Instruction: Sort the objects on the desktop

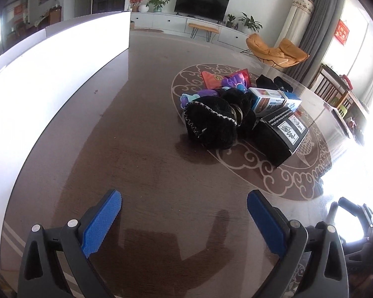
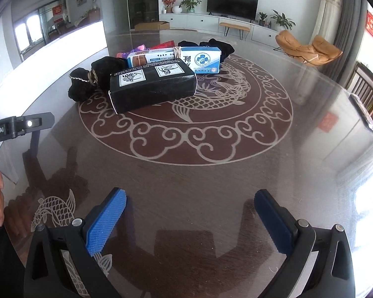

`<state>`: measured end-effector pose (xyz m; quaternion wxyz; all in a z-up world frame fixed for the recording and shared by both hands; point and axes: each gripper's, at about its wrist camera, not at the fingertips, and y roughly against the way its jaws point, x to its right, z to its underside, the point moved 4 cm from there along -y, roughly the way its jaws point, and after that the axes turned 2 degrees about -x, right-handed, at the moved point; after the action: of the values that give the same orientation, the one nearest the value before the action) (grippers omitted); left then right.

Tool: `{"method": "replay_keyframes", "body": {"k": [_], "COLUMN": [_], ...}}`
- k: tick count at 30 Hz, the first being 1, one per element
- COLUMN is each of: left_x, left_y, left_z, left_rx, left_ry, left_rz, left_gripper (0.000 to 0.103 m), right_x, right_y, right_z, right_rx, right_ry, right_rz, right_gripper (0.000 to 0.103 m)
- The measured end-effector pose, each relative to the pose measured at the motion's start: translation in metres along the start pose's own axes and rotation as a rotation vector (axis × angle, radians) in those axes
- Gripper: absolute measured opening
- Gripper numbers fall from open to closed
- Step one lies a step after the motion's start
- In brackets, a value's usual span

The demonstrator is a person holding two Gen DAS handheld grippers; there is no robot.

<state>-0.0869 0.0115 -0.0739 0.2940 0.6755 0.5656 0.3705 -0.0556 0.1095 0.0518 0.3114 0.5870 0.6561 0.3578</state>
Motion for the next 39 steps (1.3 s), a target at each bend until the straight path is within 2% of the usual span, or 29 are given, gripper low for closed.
{"method": "replay_keyframes", "body": {"k": [7,39], "left_x": [0.014,0.015], "left_y": [-0.009,-0.009], "left_z": [0.005,0.004], "left_rx": [-0.033,-0.030], "left_ry": [-0.132,-0.133], "left_rz": [-0.111,-0.109], "left_gripper": [0.103,0.103], "right_x": [0.000,0.000], "right_y": [-0.002,-0.001], "right_z": [0.000,0.000], "right_rx": [0.002,0.003], "right_ry": [-0.009,-0.010], "right_rz": [0.001,0.003], "right_gripper": [0.103,0.103]}}
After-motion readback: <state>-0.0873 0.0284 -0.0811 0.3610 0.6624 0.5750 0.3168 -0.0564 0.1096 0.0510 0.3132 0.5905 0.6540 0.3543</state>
